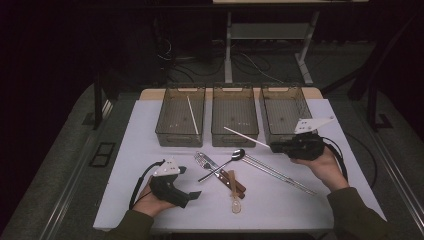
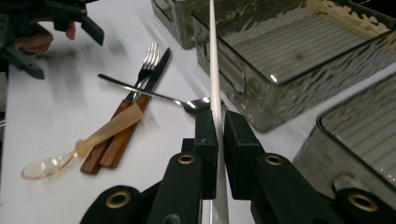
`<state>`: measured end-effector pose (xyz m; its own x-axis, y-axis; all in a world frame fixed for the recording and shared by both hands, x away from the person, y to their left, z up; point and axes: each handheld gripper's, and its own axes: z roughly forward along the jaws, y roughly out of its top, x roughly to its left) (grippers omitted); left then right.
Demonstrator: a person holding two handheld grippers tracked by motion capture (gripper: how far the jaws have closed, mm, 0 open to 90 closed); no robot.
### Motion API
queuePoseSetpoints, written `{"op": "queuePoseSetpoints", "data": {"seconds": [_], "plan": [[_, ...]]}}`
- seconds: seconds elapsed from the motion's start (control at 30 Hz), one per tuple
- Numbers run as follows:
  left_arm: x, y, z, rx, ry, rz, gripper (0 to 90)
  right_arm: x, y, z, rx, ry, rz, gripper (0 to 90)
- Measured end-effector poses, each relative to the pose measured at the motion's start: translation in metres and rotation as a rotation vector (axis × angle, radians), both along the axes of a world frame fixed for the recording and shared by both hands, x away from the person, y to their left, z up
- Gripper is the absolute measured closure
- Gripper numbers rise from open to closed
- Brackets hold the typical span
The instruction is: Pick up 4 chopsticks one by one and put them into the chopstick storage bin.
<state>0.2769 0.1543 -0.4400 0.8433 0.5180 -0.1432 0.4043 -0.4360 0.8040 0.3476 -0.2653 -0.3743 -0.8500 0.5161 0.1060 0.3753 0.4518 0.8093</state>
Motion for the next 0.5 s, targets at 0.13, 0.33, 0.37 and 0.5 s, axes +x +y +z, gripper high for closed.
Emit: {"op": "queuePoseSetpoints", "data": {"seconds": [0.13, 0.33, 0.37, 0.5], "plan": [[0.0, 0.0, 0.0, -0.006, 0.001, 0.001, 0.0, 0.008, 0.013, 0.002, 0.001, -0.001, -0.017, 84.3], [0.0, 0.0, 0.0, -0.01, -0.001, 0.002, 0.0, 0.02, 0.032, 0.008, -0.018, 0.002, -0.04, 84.3], [0.0, 0.0, 0.0, -0.01, -0.001, 0.003, 0.0, 0.022, 0.034, 0.009, -0.021, 0.002, -0.047, 84.3], [0.0, 0.0, 0.001, -0.009, -0.002, 0.005, 0.0, 0.03, 0.049, 0.013, -0.017, 0.004, -0.064, 84.3]]}}
